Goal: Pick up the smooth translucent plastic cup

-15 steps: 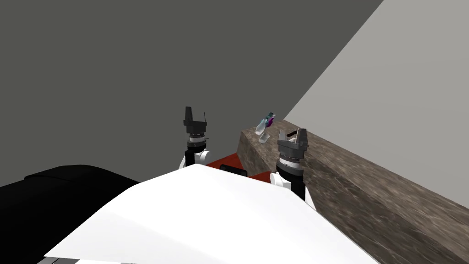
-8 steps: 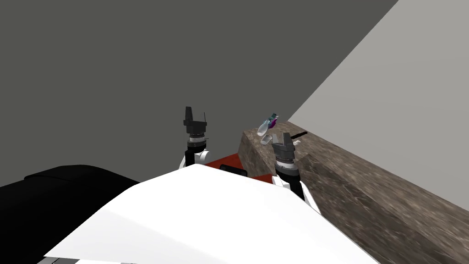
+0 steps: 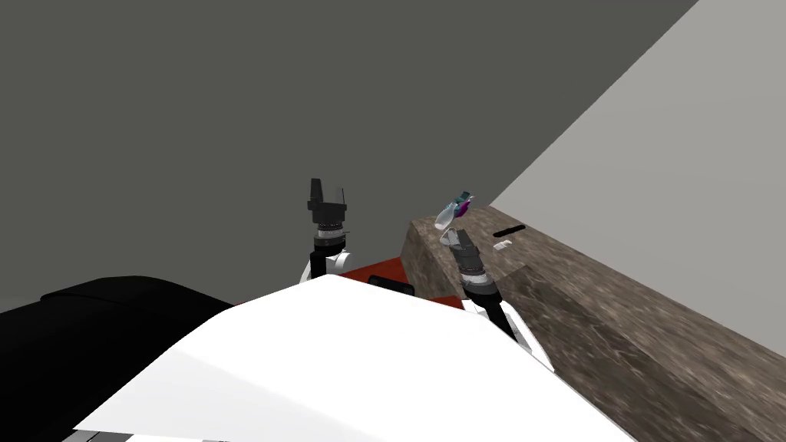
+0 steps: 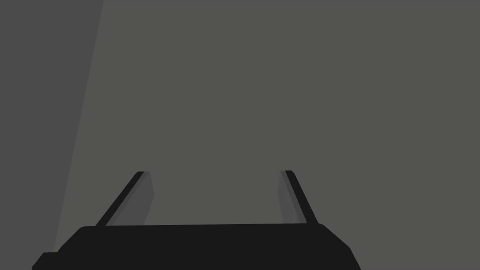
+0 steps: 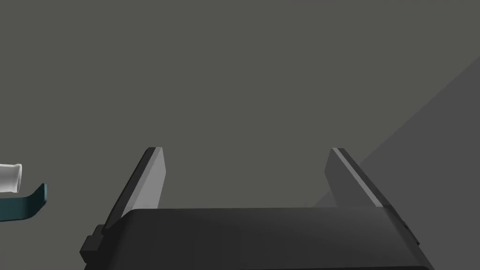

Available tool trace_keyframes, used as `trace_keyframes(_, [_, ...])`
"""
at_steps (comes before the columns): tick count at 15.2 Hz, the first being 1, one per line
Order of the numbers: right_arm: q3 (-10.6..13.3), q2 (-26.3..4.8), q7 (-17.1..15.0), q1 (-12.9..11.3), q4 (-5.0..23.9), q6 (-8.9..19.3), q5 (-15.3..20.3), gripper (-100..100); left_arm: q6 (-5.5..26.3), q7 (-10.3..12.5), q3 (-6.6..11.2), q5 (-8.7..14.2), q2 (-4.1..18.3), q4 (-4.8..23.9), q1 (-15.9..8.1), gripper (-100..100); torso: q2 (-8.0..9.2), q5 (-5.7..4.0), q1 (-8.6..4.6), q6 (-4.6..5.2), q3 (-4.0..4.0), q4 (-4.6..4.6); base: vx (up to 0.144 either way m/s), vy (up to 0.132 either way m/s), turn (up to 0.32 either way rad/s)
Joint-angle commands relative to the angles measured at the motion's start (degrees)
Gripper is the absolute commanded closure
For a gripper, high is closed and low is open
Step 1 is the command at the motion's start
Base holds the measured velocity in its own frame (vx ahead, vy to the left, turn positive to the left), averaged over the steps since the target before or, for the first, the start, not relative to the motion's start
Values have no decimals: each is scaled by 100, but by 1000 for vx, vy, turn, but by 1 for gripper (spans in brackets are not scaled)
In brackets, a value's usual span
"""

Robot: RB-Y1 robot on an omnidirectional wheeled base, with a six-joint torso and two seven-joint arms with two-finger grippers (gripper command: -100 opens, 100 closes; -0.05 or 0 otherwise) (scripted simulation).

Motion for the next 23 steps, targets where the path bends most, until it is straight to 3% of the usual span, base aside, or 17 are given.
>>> trace_keyframes(1, [69, -286, 3, -2, 83, -3, 83, -100, 0, 0, 0, 0, 0, 0, 0, 0, 0, 0, 0, 0, 0, 0, 16, -19, 135])
trace_keyframes(5, [123, -642, -12, -2, 239, -42, 175, -100, 0, 0, 0, 0, 0, 0, 0, 0, -4, 0, -1, 1, -2, -1, 4, -12, 79])
trace_keyframes(6, [180, -848, -28, -1, 401, -82, 270, -100, 0, 0, 0, 0, 0, 0, 0, 0, -1, 0, 1, 2, -1, 0, -1, -11, 140])
trace_keyframes(8, [180, -993, -28, -1, 401, -82, 270, -100, 0, 0, 0, 0, 0, 0, 0, 0, -4, 0, -3, 0, -2, -1, 11, -19, 103])
trace_keyframes(9, [238, -1210, -44, 0, 567, -123, 368, -100, 0, 0, 0, 0, 0, 0, 1, 0, -3, 0, 0, 2, -2, -1, -3, -9, 102])
trace_keyframes(11, [238, -1352, -44, 0, 567, -123, 368, -100, 0, 0, 0, 0, 0, 0, 0, 0, -4, 0, -2, 0, -2, -1, 6, -18, 91])
trace_keyframes(12, [298, -1551, -60, 0, 737, -166, 467, -100, 0, 0, 0, 0, 0, 0, 0, 0, -2, 0, 0, 2, -1, 0, -3, -13, 129])
trace_keyframes(14, [298, -1717, -60, 0, 737, -166, 467, -100, 0, 0, 0, 0, 0, 0, 0, 0, -4, 0, -3, 0, -2, -1, 10, -20, 101])
trace_keyframes(15, [358, -1887, -77, 1, 909, -209, 568, -100, 0, 0, 0, 0, 0, 0, 1, 0, -4, 0, -1, 2, -2, -1, -4, -9, 117])
trace_keyframes(17, [358, -2086, -77, 1, 909, -209, 568, -100, 0, 0, 0, 0, 0, 0, 0, 0, -5, 0, -2, 0, -2, -1, 11, -22, 98])
trace_keyframes(18, [419, -2250, -94, 1, 1083, -252, 671, -100, 0, 0, 0, 0, 0, 0, 1, 0, -5, 0, -2, 2, -3, -1, -6, -12, 116])
trace_keyframes(20, [419, -2460, -94, 1, 1083, -252, 671, -100, 0, 0, 0, 0, 0, 0, 0, 0, -4, 0, -2, 0, -2, -1, 11, -21, 101])
trace_keyframes(21, [481, -2621, -111, 2, 1258, -296, 774, -100, 0, 0, 0, 0, 0, 0, 1, 0, -6, 0, -2, 2, -3, -1, -5, -15, 108])
trace_keyframes(23, [481, -2834, -111, 2, 1258, -296, 774, -100, 0, 0, 0, 0, 0, 0, 0, 0, -4, 0, -2, 0, -2, -1, 9, -21, 115])
